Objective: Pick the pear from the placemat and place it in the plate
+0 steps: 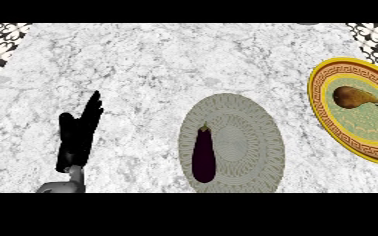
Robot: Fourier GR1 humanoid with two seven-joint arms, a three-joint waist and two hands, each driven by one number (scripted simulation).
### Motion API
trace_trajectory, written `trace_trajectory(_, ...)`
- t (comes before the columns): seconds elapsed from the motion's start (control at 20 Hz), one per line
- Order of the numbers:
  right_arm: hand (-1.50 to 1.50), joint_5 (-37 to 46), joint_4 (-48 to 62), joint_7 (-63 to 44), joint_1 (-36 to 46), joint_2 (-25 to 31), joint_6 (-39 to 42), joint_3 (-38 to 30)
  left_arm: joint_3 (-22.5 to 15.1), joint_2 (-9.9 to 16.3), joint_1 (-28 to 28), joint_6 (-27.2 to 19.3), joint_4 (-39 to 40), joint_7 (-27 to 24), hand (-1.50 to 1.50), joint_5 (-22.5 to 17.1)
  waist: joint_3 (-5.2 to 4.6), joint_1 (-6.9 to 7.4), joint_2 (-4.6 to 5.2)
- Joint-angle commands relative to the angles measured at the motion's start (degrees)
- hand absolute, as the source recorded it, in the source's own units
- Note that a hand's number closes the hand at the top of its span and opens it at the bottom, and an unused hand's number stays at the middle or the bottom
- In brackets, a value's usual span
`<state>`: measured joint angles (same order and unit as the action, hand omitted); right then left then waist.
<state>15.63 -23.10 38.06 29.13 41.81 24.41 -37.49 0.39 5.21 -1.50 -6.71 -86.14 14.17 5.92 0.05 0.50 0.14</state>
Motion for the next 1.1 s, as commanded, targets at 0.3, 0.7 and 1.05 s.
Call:
trace_trajectory(0.3,-1.50,2.1,6.1,3.7,0.5,-1.3,-9.8,4.0,0.9,-0.8,-1.3,-0.3,5.3,-4.4,0.00,0.7,0.06,0.42,0.26)
trace_trajectory(0.7,-1.50,1.3,10.3,4.1,1.9,2.3,-11.4,4.3,-2.1,-2.3,0.5,-0.4,-1.2,-0.1,0.00,1.7,0.12,0.81,0.28)
trace_trajectory(1.05,-1.50,1.0,12.5,5.0,-0.2,4.2,-11.2,4.8,0.2,-0.1,0.3,1.0,-0.7,0.8,0.00,0.8,0.14,0.76,0.30)
